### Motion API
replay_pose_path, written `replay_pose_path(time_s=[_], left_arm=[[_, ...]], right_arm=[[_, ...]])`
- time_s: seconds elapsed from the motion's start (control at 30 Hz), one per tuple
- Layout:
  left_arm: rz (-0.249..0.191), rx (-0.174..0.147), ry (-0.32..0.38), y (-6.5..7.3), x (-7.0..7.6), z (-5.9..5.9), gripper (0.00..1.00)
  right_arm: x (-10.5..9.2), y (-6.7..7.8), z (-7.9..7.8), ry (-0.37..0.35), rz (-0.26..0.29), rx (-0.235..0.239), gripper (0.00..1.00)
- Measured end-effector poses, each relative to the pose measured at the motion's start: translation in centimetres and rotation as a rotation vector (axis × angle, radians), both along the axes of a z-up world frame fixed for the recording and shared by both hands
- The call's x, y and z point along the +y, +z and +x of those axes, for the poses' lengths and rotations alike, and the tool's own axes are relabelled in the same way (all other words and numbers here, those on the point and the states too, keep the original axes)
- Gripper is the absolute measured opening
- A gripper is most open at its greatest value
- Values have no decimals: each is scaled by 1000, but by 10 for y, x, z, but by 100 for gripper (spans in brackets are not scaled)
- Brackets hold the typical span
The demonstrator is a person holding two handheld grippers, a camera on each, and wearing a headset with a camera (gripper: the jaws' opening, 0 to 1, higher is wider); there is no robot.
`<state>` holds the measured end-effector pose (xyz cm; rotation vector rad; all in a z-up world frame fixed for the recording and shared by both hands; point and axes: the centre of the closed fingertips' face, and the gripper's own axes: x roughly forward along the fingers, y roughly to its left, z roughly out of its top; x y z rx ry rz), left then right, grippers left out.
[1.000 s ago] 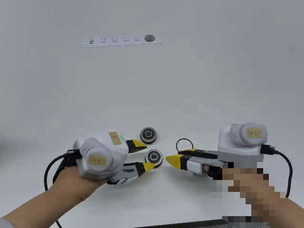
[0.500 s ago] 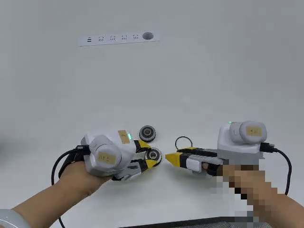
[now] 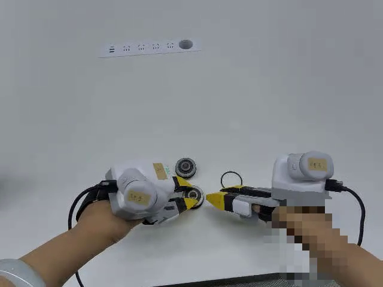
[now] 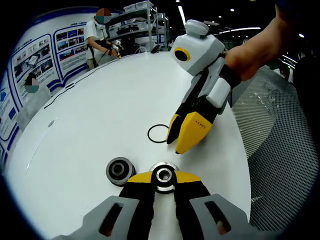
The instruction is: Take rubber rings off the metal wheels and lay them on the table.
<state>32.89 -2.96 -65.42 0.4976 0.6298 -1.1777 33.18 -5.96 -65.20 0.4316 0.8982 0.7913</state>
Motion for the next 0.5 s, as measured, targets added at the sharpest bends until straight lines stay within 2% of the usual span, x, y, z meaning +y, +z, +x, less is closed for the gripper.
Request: replay_pose_path(time_s=[0.27,0.5], left_arm=[[0,-1,-4,-1,1,0,14],[-3,-1,-3,-1,1,0,13]], right_arm=[[7,-3,2,-1,35,33,30],[17,-2,1,11,81,86,30]])
